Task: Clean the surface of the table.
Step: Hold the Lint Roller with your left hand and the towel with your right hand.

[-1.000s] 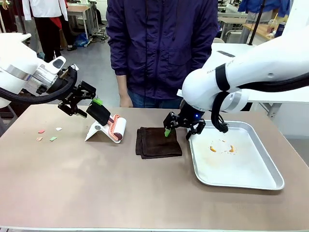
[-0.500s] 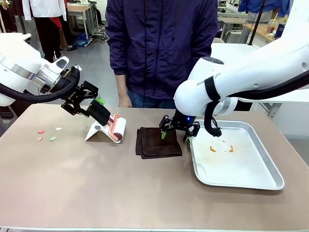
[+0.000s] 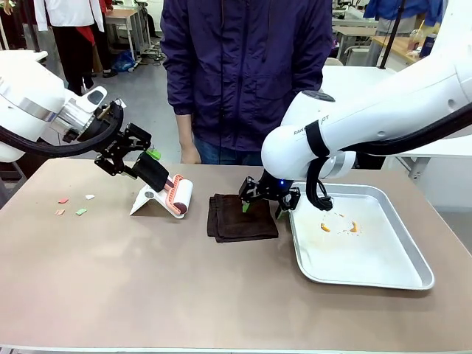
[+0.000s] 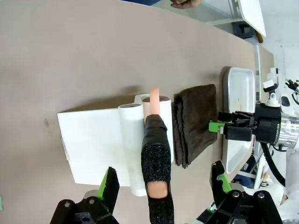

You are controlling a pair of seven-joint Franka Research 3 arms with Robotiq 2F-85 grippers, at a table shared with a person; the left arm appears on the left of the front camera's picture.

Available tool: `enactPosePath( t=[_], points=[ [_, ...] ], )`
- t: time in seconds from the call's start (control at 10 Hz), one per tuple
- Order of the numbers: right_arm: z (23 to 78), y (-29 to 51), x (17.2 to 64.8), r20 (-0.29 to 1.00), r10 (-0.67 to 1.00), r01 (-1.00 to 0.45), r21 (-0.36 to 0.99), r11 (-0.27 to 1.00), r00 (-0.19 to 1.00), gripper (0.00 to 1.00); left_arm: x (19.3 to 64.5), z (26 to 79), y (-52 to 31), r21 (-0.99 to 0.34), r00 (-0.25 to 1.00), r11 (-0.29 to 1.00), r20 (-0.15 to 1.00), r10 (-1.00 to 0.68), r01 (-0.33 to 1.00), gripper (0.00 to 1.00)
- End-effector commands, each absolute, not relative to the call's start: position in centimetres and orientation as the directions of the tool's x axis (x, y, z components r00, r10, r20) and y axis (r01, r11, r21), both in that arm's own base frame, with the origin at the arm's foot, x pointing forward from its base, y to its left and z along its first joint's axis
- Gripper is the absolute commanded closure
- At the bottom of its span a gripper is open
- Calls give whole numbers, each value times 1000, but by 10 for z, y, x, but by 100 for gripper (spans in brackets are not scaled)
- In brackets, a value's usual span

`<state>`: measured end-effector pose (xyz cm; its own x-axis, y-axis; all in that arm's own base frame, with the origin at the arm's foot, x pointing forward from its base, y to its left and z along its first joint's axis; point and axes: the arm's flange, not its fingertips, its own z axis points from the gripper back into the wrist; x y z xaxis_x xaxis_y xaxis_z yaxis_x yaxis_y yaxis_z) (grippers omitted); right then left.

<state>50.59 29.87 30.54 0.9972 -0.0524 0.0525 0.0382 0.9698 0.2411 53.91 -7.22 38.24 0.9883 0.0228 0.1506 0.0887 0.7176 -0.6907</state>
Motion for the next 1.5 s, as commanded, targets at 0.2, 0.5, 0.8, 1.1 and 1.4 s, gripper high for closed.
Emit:
enactPosePath(
  t=[0.2, 0.5, 0.8, 1.1, 1.4],
  points=[
    [303, 308, 513, 66, -92, 76, 217, 973, 994, 0, 544, 381, -68, -678, 990, 731, 137, 30, 72, 0],
    [301, 310, 514, 51, -89, 75, 222, 972, 995, 60, 545, 377, -58, -679, 989, 731, 143, 39, 69, 59],
    [300, 312, 515, 43, -83, 72, 215, 974, 996, 100, 544, 376, -55, -684, 988, 725, 150, 38, 75, 100],
    [298, 311, 514, 37, -87, 77, 216, 973, 996, 100, 542, 378, -58, -695, 984, 713, 172, 42, 91, 100],
    [294, 309, 514, 23, -100, 93, 218, 972, 995, 100, 541, 379, -64, -728, 981, 677, 190, 42, 112, 100]
  ],
)
